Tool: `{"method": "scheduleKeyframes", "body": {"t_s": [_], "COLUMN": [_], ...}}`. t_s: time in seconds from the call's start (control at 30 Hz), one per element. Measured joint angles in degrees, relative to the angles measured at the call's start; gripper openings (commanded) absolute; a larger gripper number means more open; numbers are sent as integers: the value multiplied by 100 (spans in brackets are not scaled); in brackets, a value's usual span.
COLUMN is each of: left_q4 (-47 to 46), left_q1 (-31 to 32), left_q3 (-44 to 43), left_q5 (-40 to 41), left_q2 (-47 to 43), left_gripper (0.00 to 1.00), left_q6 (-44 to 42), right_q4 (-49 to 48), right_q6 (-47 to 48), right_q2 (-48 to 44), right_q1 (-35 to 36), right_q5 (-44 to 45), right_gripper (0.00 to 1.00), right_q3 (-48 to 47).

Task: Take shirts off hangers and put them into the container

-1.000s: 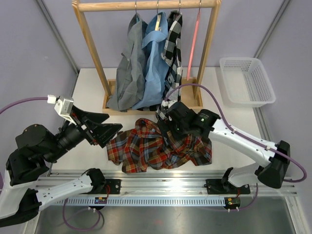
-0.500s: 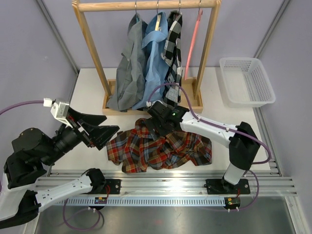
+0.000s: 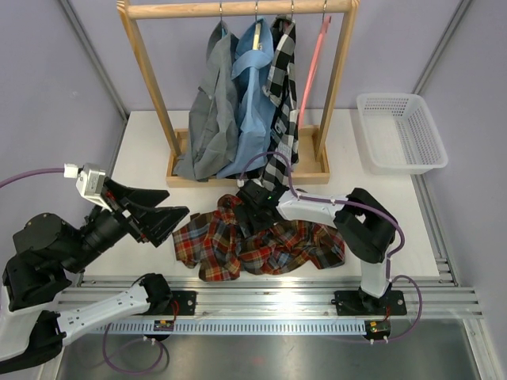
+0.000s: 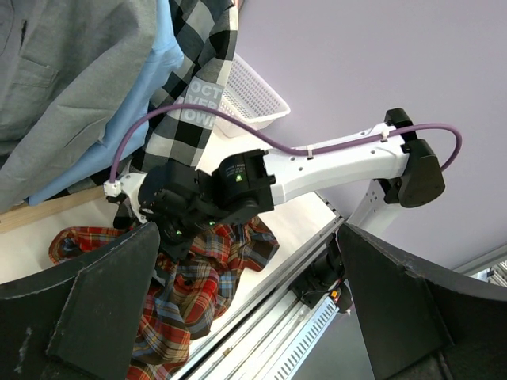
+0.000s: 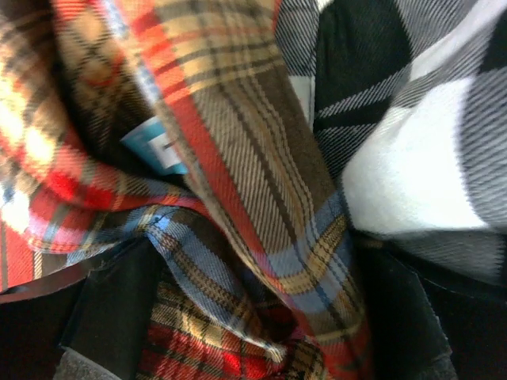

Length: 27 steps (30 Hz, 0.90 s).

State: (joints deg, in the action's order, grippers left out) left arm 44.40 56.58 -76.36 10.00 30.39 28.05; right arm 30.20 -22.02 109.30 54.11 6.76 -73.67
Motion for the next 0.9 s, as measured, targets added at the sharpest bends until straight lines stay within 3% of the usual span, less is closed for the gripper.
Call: {"method": "scheduleKeyframes", "body": {"t_s": [0.13,0.2,0.4,0.67,0.9], "left_q4": [9,9,9,15,59], "left_q1": [0,0,0,0,0], "left_q3": [0,0,0,0,0], "left_q5": [42,59,83,120,129], "left_q2": [-46,-46,-44,-44,-44], "left_gripper": [99,99,99,99,99], "left_q6": [7,4,4,7,7], "right_q4": [-319,-448,-599,-122,1141], "right_q6": [-227,-282,-551,-898,-1296], "right_q2": [-61,-140,-319,-909,-2736], "right_q1": [-2,-2,-9,339,1161], "right_q5": [26,70,129,466,1167], "right_gripper": [94,82,0,0,0], "right_q3": [286,409,695,977,811]}}
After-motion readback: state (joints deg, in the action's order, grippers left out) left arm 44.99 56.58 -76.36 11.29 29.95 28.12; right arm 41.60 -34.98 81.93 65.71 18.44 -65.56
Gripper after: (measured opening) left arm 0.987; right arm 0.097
